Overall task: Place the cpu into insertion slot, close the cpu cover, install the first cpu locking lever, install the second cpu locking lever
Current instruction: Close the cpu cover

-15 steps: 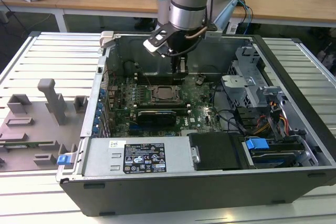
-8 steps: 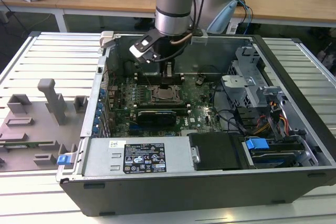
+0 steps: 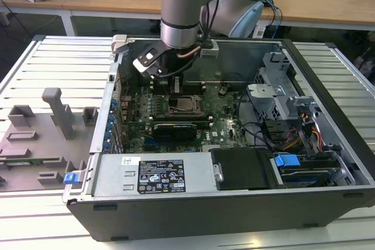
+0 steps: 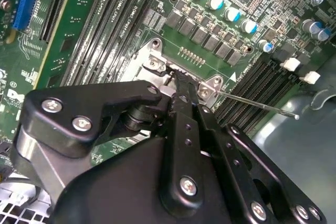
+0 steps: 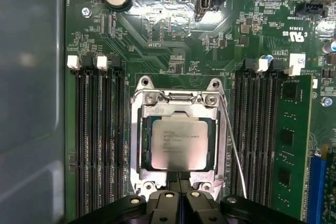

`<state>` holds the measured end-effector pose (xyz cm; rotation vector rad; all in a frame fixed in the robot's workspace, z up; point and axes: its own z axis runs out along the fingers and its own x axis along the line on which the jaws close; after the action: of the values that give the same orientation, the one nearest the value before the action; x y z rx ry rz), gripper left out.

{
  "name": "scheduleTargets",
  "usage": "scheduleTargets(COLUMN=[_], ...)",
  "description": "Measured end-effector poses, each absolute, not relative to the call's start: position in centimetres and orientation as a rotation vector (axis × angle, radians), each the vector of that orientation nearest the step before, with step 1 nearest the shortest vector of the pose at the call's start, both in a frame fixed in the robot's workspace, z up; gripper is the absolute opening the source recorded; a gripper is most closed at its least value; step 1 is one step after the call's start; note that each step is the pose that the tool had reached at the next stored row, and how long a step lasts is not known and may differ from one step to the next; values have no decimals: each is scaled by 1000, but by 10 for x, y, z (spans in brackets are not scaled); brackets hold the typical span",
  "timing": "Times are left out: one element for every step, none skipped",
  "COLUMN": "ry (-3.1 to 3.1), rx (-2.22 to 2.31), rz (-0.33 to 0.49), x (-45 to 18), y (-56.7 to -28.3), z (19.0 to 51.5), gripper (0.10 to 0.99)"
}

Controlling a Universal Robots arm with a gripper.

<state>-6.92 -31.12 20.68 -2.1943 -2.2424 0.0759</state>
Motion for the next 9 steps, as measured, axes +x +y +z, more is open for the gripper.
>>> scheduleTargets(ry=[-2242, -2242, -2242, -2242, -2242, -2242, -2242, -2242, -2241], rx=[-2194, -2194, -2194, -2194, -2194, -2194, -2194, -2194, -2194], rz=[76, 76, 76, 76, 75, 75, 75, 75, 75], x=[-69, -69, -69, -69, -69, -69, -69, -68, -66], y=[-311, -311, -311, -311, -311, -311, -311, -311, -311], z=[206, 206, 206, 206, 206, 208, 210, 212, 213], gripper=[106, 106, 106, 106, 106, 106, 106, 106, 106])
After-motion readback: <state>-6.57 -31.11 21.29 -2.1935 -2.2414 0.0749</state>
